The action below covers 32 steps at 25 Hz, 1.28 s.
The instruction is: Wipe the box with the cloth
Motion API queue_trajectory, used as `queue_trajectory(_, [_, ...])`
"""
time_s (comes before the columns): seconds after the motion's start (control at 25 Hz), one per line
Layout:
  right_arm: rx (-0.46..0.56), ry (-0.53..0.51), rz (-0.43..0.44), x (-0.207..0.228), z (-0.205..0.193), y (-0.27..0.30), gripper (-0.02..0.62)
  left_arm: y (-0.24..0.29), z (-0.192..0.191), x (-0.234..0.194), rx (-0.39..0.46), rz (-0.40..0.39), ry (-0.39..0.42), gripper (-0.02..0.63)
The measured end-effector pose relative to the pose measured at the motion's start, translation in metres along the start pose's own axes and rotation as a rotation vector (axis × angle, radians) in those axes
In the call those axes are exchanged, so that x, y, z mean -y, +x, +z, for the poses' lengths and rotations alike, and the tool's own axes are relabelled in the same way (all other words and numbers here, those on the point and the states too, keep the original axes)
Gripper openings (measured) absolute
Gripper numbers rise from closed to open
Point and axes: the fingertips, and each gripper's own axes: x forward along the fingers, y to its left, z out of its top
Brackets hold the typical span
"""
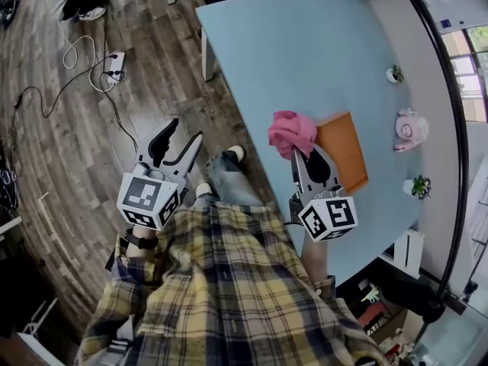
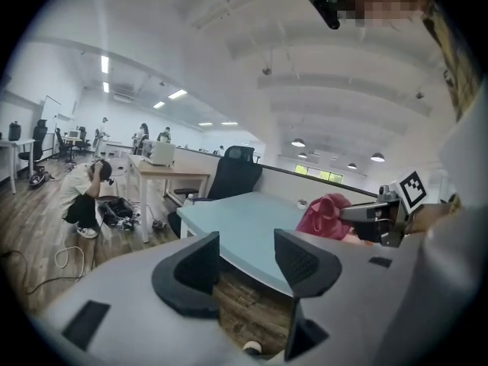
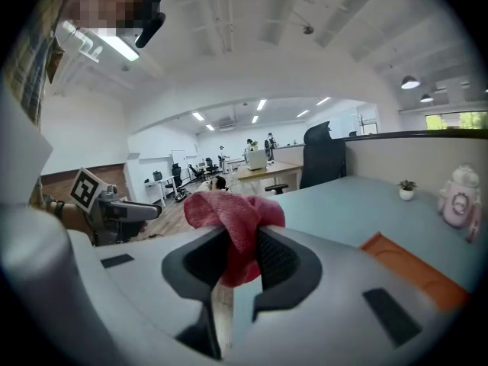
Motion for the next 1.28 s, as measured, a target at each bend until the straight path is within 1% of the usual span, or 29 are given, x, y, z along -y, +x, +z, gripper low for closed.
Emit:
queue_trajectory(0.24, [0.034,0.063,-0.163,0.070,0.021,-0.003,0.087,0.082,0.034,0.026,-0.050,-0.147,0.066,0.218])
queue_trajectory(0.44, [0.040,0.105,-0.302,0.121,0.018,-0.020,0.087,0.143,0.048,0.059,-0.091,-0.285,0.120,0.218])
queue_trajectory(0.64, [0.073,0.162,-0.432,0.161,0.017,-0.044,0.087,0.189,0.062,0.095,-0.111,-0.401,0.174,0.216])
queue_trajectory(0.76, [0.075,0.177,-0.493,0.174,0.014,-0.060,0.087,0.208,0.065,0.120,-0.129,-0.485,0.199,0.215])
queue_trajectory(0.88, [0.073,0.190,-0.552,0.178,0.008,-0.071,0.087,0.221,0.068,0.143,-0.143,-0.571,0.235,0.213])
queue_trajectory(1.04, [0.096,0.199,-0.615,0.184,0.011,-0.090,0.087,0.234,0.071,0.173,-0.161,-0.656,0.272,0.210])
queue_trajectory(1.16, [0.109,0.222,-0.691,0.185,0.010,-0.104,0.087,0.245,0.071,0.197,-0.183,-0.747,0.311,0.209])
queue_trajectory(1.28, [0.105,0.248,-0.757,0.186,0.006,-0.116,0.087,0.254,0.067,0.214,-0.212,-0.824,0.333,0.209])
